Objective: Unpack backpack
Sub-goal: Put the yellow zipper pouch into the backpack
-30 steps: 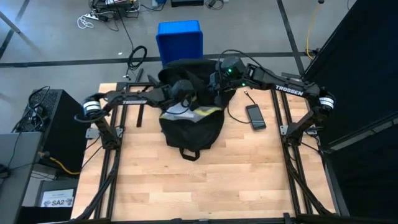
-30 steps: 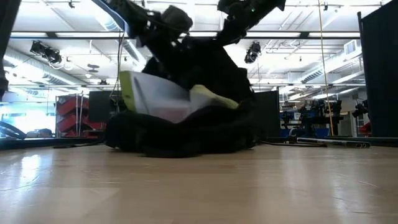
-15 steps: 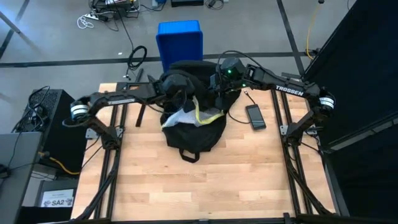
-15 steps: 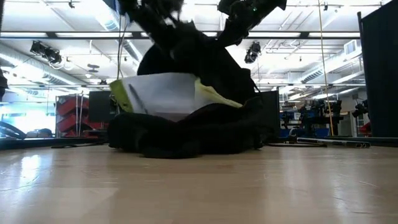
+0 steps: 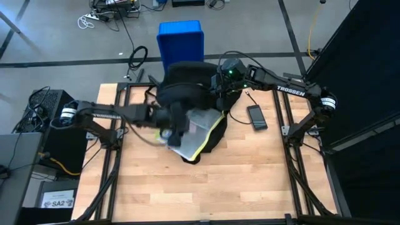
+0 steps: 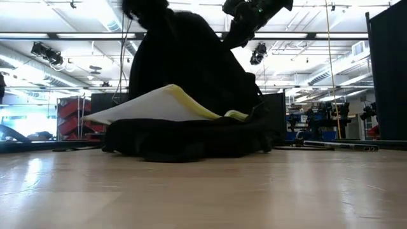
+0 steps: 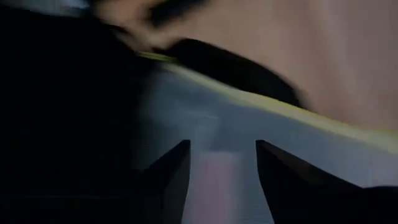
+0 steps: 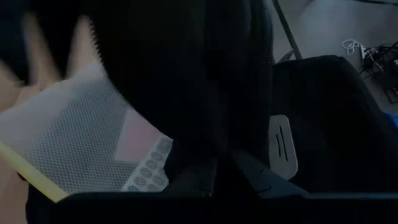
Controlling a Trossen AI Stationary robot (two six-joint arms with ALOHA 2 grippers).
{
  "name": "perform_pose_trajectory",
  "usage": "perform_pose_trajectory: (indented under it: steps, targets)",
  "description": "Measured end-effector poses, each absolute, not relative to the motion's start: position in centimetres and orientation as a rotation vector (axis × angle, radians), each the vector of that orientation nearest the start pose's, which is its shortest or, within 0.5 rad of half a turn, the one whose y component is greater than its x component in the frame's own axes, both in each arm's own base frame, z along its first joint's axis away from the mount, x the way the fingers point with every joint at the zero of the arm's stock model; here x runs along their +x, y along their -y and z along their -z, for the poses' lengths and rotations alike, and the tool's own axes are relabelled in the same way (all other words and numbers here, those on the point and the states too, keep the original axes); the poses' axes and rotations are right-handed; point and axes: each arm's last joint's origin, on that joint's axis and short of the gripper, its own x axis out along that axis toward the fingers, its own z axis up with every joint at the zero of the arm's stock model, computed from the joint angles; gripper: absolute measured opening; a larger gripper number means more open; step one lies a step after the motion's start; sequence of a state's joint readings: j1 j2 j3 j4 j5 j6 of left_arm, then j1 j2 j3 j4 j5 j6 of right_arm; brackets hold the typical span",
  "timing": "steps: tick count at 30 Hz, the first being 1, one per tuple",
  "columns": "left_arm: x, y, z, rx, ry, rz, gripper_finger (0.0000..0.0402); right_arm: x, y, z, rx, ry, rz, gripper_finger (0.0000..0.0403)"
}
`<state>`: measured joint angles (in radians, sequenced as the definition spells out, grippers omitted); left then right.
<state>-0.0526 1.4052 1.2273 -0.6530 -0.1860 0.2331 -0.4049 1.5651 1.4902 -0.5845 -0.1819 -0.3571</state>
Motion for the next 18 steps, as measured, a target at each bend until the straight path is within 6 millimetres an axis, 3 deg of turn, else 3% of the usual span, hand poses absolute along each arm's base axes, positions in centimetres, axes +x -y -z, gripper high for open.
perform_pose_trajectory:
  steps: [8, 12, 15, 18]
  targets:
    - [29.0, 5.9, -25.2, 0.048, -0.959, 0.219, 0.0156, 31.7, 13.0, -34.9, -0.148, -0.675, 0.097, 0.0000]
    - [29.2, 7.7, -22.9, -0.051, -0.930, 0.317, 0.0156, 31.7, 13.0, -34.9, -0.147, -0.676, 0.097, 0.0000]
    - [29.4, 8.3, -21.1, -0.074, -0.905, 0.358, 0.0156, 31.7, 13.0, -34.9, -0.147, -0.675, 0.096, 0.0000]
    - [29.4, 7.8, -19.5, -0.065, -0.956, 0.282, 0.0156, 31.7, 13.0, -34.9, -0.139, -0.674, 0.096, 0.0000]
